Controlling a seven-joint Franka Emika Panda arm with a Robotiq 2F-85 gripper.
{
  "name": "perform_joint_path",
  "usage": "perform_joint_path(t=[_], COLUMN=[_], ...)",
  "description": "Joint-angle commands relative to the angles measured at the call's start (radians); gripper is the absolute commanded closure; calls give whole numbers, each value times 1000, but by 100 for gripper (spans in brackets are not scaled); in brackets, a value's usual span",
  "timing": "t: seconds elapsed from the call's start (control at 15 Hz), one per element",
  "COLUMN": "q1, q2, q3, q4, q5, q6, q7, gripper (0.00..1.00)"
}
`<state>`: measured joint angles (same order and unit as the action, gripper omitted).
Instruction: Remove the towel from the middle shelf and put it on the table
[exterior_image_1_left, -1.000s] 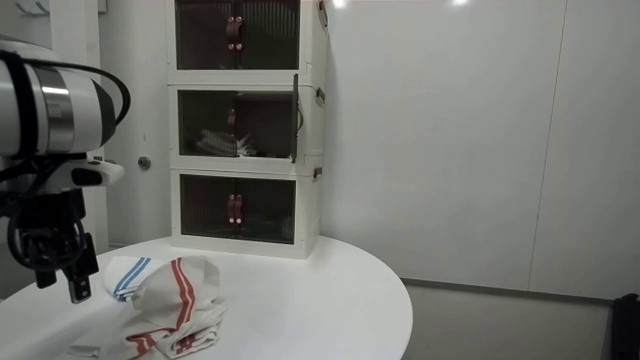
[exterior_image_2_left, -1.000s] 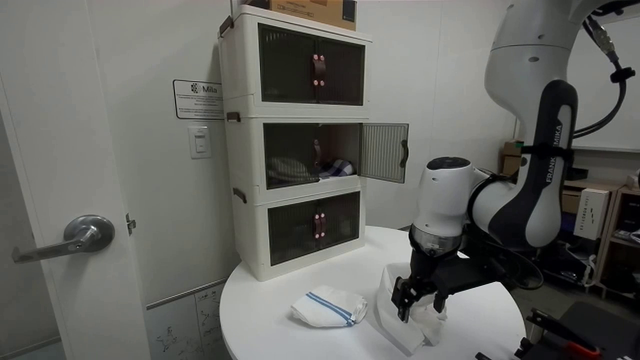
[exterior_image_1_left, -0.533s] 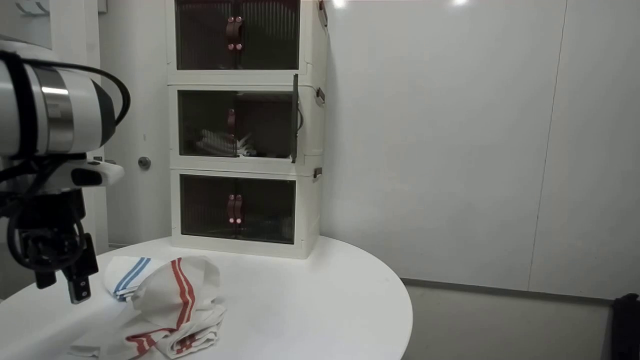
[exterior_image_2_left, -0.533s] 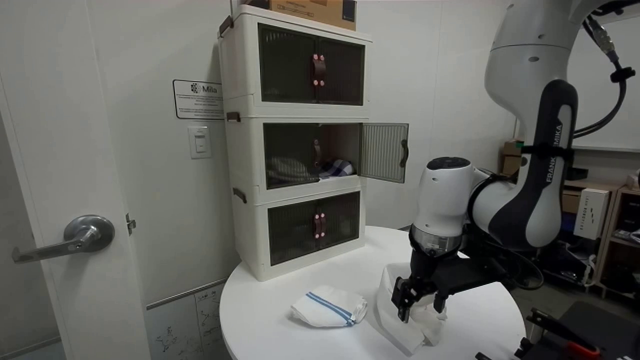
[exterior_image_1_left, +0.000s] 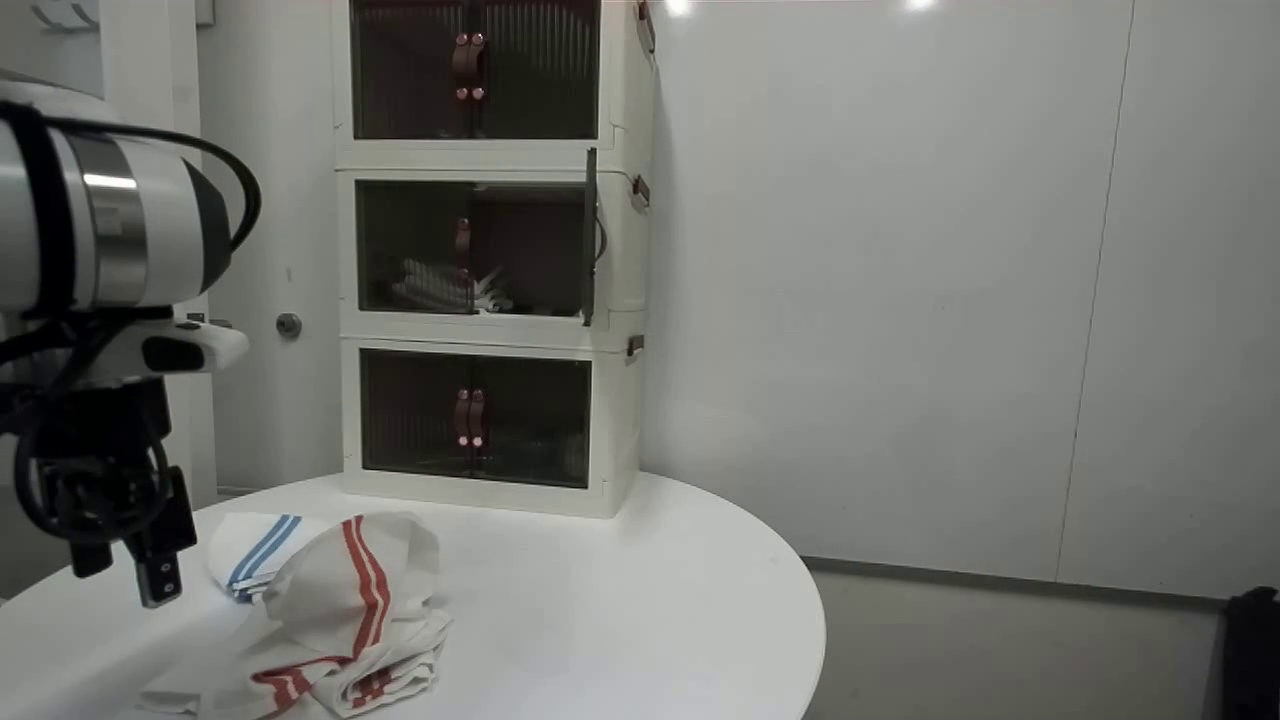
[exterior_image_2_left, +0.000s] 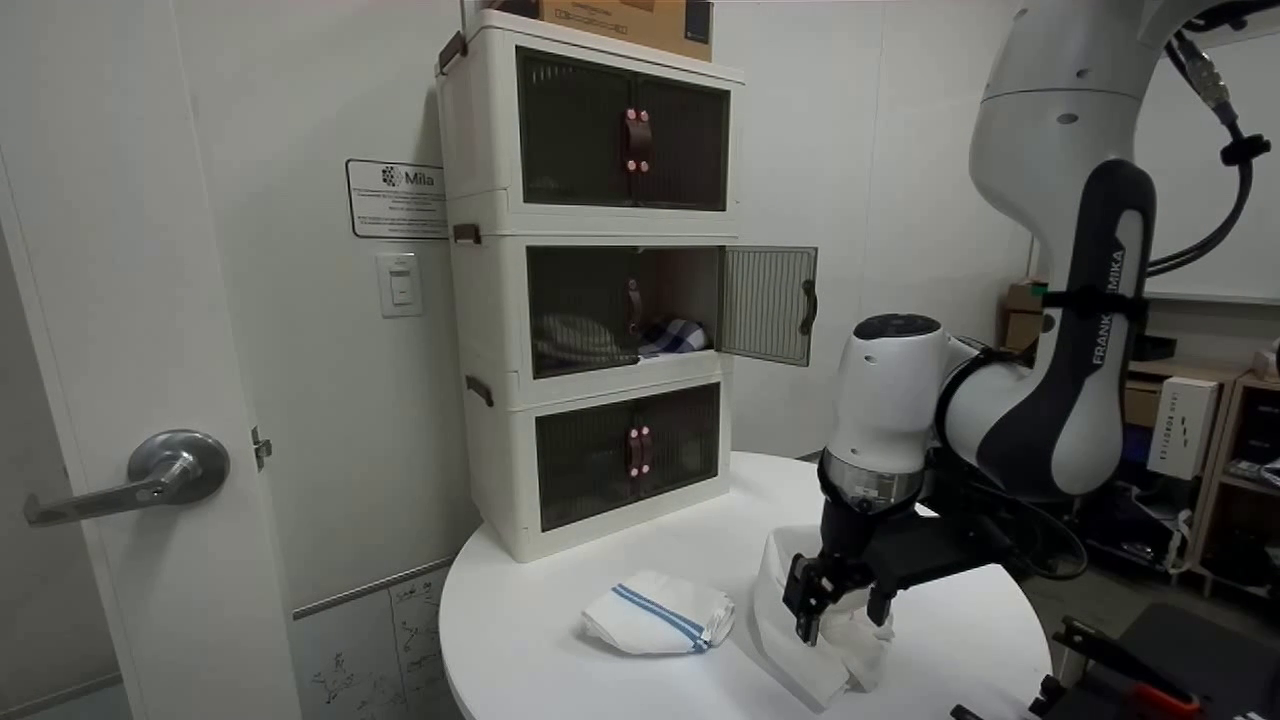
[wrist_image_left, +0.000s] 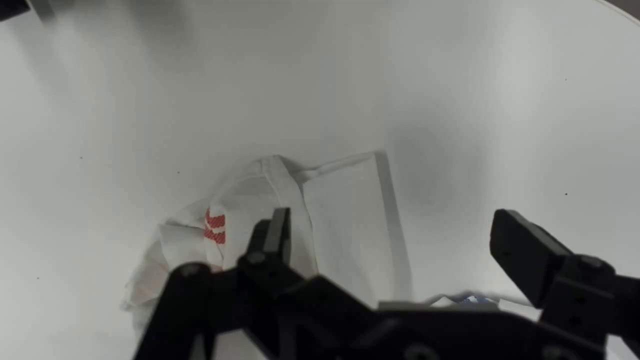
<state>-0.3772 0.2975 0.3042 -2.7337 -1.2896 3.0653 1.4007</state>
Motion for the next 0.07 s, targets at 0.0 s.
perform_joint_path(t=[0.0], q1=[0], q2=[0], q3=[0], q4=[0], q5=[0], q6=[0], q7=[0], gripper=[0])
